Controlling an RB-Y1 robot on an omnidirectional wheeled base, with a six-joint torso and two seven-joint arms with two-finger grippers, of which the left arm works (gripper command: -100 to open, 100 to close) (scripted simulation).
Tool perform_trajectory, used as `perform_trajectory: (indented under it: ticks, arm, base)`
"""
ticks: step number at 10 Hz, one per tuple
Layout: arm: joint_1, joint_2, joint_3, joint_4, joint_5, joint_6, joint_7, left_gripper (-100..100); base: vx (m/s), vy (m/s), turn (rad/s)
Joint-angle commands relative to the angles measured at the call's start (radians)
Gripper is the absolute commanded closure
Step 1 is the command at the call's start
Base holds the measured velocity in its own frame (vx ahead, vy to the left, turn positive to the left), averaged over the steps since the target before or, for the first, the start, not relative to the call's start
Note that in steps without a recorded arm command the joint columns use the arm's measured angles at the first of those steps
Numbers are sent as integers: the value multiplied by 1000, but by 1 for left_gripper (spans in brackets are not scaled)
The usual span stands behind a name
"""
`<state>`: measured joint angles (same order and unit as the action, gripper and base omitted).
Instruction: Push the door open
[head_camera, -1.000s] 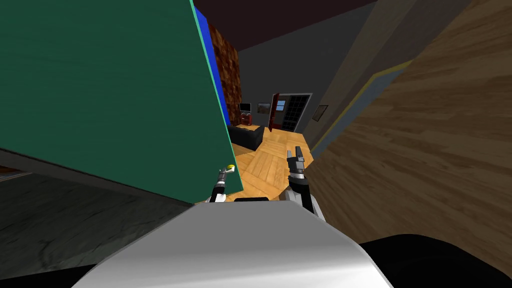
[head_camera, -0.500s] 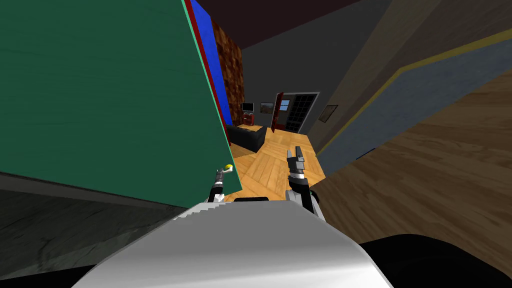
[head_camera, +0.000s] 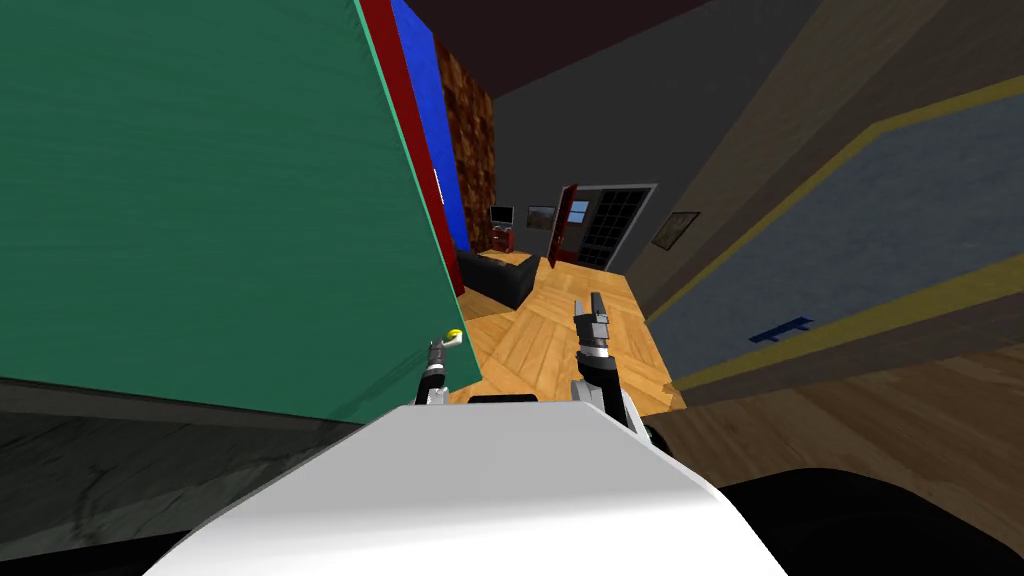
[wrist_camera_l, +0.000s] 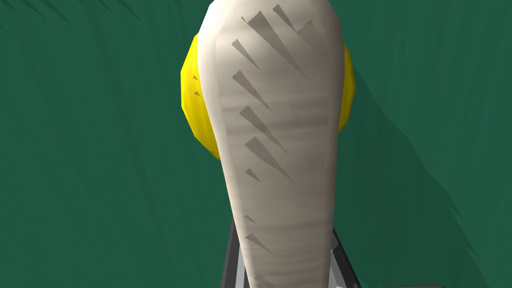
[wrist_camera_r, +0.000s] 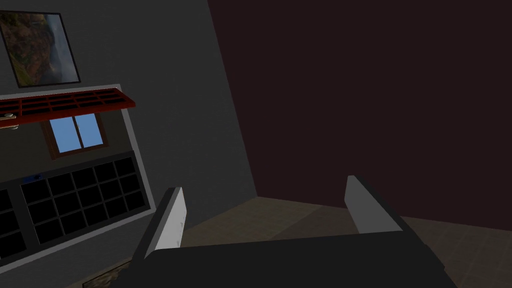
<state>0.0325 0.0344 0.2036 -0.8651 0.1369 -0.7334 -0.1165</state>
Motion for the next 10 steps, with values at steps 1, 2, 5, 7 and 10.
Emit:
perform_trajectory:
  ticks: [1,2,5,7,10]
  arm:
    - [-9,-7,27,1,11,-11,-12,100]
    - [-9,-16,35,1,14,-11,-16,100]
    - [-10,-56,62,0,26,-12,-32,100]
    - [3,-52,70,-11,29,-6,-32,100]
    - [8,-13,107,-17,51,-8,-43,100]
  base:
    - [221,-71,92]
    - [200,-60,91]
    - [193,-31,87]
    - [105,-32,56]
    - [165,-39,41]
